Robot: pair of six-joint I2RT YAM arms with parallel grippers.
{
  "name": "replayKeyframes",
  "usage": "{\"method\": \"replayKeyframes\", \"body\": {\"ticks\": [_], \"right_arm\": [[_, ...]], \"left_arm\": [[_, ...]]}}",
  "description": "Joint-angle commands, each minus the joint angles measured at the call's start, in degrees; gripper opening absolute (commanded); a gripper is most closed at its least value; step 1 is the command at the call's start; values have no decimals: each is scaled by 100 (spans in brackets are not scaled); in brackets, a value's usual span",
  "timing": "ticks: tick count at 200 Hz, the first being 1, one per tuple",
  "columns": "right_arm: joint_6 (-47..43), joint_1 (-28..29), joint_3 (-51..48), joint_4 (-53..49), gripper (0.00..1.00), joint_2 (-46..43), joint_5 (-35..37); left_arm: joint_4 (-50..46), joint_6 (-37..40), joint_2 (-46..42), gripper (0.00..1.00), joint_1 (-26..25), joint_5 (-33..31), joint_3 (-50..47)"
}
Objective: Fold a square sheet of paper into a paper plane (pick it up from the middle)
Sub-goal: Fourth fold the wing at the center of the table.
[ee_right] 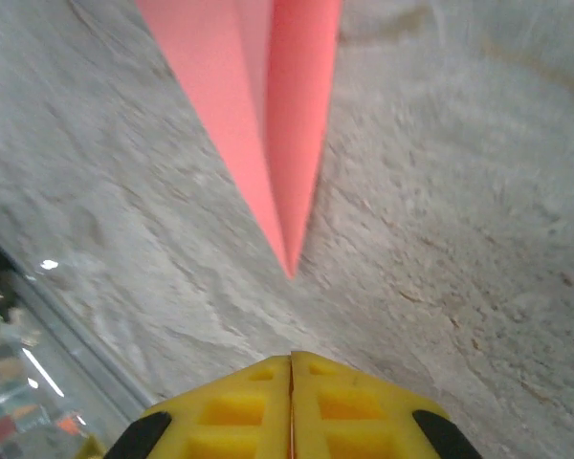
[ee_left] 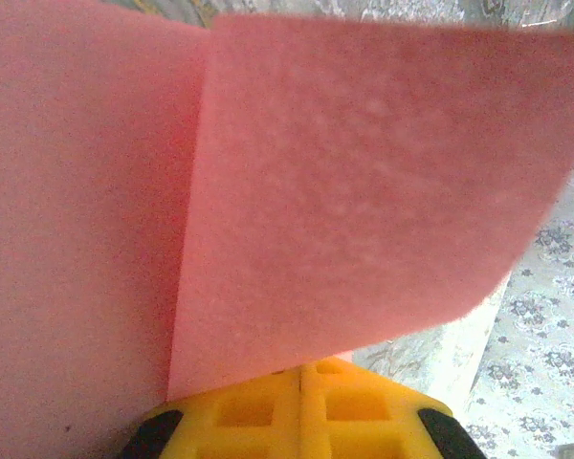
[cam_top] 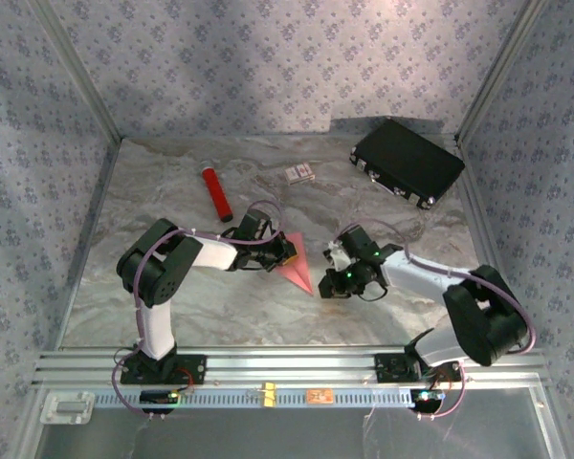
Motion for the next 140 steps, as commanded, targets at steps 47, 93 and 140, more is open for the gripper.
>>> {"method": "replayKeyframes", "body": {"ticks": [47, 93, 140], "right_arm": [[723, 164, 974, 1019, 2, 1032, -556], [889, 176, 1192, 1309, 2, 1636, -324], [878, 177, 1091, 1365, 2, 1719, -354]], "left_arm": [[-596, -18, 111, 5, 80, -413, -270], [-557, -21, 116, 5, 83, -396, -283], [-558, -23, 120, 5, 83, -382, -294]]}}
